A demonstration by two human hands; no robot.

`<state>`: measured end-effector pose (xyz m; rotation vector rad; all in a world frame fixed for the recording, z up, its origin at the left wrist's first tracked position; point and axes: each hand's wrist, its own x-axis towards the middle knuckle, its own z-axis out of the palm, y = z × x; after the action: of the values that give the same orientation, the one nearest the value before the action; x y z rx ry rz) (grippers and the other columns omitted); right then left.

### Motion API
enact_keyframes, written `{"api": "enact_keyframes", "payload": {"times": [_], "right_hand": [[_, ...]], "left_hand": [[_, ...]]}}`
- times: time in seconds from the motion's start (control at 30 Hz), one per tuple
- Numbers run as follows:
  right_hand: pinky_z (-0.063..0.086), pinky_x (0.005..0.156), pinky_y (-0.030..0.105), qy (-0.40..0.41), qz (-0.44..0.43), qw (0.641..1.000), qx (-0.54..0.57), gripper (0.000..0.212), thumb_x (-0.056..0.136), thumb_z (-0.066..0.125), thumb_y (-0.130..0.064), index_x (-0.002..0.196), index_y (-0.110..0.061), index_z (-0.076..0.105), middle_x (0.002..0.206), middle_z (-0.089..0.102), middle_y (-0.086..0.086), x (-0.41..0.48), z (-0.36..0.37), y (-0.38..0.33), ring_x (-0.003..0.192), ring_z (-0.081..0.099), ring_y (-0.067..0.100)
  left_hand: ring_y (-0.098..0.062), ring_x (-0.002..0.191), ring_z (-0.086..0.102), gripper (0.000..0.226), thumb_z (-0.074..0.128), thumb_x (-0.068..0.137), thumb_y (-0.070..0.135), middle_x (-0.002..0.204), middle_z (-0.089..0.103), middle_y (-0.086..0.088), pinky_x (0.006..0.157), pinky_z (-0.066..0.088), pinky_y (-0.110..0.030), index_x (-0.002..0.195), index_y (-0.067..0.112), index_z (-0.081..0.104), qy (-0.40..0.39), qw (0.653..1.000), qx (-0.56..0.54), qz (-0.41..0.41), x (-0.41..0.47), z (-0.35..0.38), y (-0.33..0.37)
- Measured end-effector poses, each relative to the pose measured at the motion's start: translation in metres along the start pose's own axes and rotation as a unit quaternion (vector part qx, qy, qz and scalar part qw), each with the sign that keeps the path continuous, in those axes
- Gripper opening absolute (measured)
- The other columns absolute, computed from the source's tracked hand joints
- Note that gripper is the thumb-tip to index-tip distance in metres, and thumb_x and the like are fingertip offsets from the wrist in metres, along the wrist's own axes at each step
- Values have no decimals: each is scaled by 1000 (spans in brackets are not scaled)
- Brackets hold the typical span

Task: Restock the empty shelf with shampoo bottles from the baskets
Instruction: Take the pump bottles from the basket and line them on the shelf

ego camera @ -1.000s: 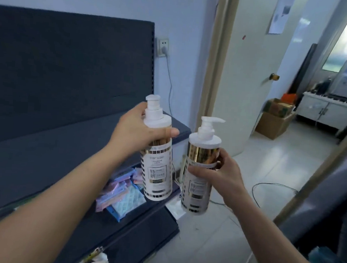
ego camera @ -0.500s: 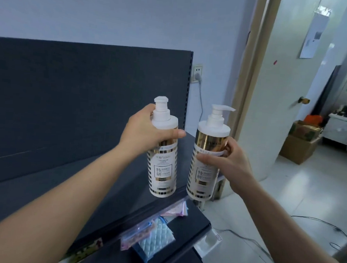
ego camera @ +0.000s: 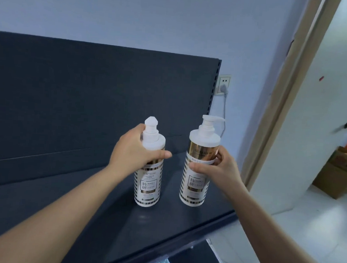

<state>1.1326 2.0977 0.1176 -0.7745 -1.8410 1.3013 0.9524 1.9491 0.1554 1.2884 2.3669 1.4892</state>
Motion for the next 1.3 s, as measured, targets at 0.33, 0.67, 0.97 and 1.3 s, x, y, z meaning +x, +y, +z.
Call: {"api": "enact_keyframes", "payload": {"times": [0.33, 0.67, 0.97, 1.3], "right_hand": [[59, 79, 37, -75, -4, 997, 14, 61, 49, 88, -22, 104, -19, 62, 97, 75, -1, 71, 5, 21, 90, 72, 17], [55, 77, 33, -98, 25, 993, 53, 54, 59, 91, -5, 100, -20, 59, 98, 73, 0, 115, 9, 47, 91, 71, 16], [58, 82, 37, -124, 29, 989, 69, 58, 58, 91, -6, 106, -17, 61, 99, 74, -1, 153, 9, 59, 92, 72, 16], [56, 81, 33, -144, 29, 988, 52, 56, 61, 89, -3, 106, -21, 59, 101, 73, -2, 201, 6, 67, 95, 70, 16]], "left_hand": [[-6, 94, 61, 62, 91, 54, 41, 99, 64, 12, 79, 51, -31, 102, 36, 52, 0, 999, -12, -31, 11, 9, -15], [1, 97, 66, 75, 94, 52, 19, 105, 70, 16, 86, 53, -27, 114, 38, 56, -10, 991, -66, -118, 5, 19, -36], [-7, 102, 65, 73, 92, 54, 22, 107, 69, 13, 90, 53, -33, 118, 33, 57, 11, 990, -77, -122, 60, 64, -30], [-10, 106, 62, 78, 90, 58, 17, 112, 66, 10, 92, 53, -35, 126, 27, 53, 17, 986, -84, -144, 119, 98, -35]]}}
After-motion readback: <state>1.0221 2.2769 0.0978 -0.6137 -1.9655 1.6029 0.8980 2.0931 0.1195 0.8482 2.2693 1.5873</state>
